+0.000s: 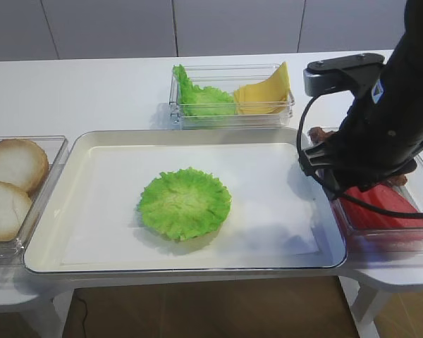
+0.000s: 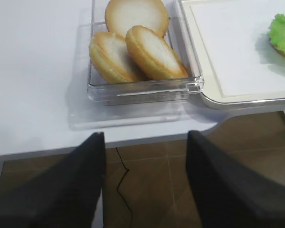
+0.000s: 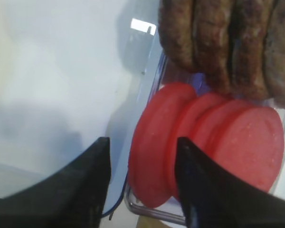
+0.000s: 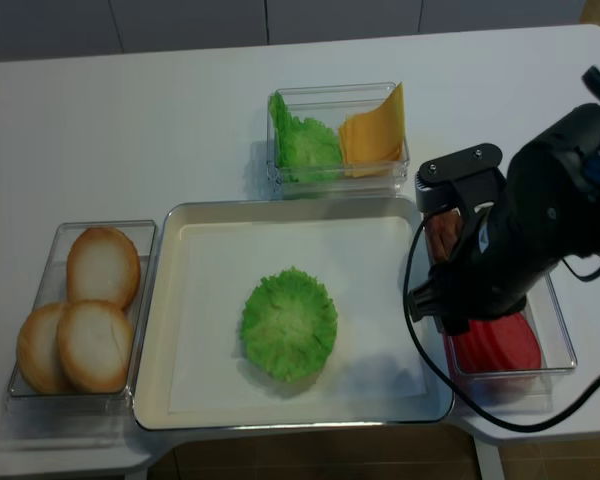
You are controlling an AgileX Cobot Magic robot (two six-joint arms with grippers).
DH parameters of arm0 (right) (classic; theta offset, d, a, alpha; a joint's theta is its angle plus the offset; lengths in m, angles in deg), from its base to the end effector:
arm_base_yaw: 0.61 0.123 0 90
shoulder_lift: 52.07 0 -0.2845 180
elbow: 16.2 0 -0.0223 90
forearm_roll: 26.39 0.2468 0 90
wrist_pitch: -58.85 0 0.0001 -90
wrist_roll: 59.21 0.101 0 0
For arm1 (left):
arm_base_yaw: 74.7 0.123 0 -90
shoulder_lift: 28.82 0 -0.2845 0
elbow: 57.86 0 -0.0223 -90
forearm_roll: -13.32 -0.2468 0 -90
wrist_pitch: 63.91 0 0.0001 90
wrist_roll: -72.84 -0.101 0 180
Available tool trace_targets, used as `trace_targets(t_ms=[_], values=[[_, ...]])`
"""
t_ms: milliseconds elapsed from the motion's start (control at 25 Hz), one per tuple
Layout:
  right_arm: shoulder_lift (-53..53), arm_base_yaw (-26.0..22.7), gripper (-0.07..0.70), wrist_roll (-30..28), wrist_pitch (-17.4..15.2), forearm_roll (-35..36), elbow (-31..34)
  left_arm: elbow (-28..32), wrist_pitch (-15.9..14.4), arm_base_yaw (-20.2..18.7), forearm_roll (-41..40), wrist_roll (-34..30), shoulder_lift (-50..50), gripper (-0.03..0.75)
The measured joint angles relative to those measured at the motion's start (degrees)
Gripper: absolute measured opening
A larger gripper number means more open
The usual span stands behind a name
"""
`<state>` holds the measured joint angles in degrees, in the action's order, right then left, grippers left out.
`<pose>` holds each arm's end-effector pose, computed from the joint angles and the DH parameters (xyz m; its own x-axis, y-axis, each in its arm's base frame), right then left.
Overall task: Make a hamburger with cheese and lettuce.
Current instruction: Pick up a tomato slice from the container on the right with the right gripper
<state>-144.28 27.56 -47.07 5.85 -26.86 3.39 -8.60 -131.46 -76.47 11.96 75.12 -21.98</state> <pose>0.2426 0.1291 0.2388 -0.9292 -0.2646 -0.2579 -0.2857 0.9571 0.0477 -0.0060 0.0024 0.2570 -0.5539 -0.0136 -0.8325 -0.0044 0.9999 -0.0134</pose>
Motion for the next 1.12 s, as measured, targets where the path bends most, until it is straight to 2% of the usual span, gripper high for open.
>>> trace_targets(t_ms=[240, 880, 1120], values=[[-2.08, 0.00, 0.349, 0.09, 1.07, -0.93, 0.00, 0.00, 0.00, 0.00, 0.00, 0.00, 0.00, 0.401], [-3.12, 0.11, 0.105, 0.09, 2.45, -1.80, 0.00, 0.00, 0.00, 0.00, 0.00, 0.00, 0.00, 0.401], [-3.12, 0.11, 0.074, 0.31, 2.45, -2.01, -0.14, 0.00, 0.00, 0.00, 0.00, 0.00, 0.00, 0.401]])
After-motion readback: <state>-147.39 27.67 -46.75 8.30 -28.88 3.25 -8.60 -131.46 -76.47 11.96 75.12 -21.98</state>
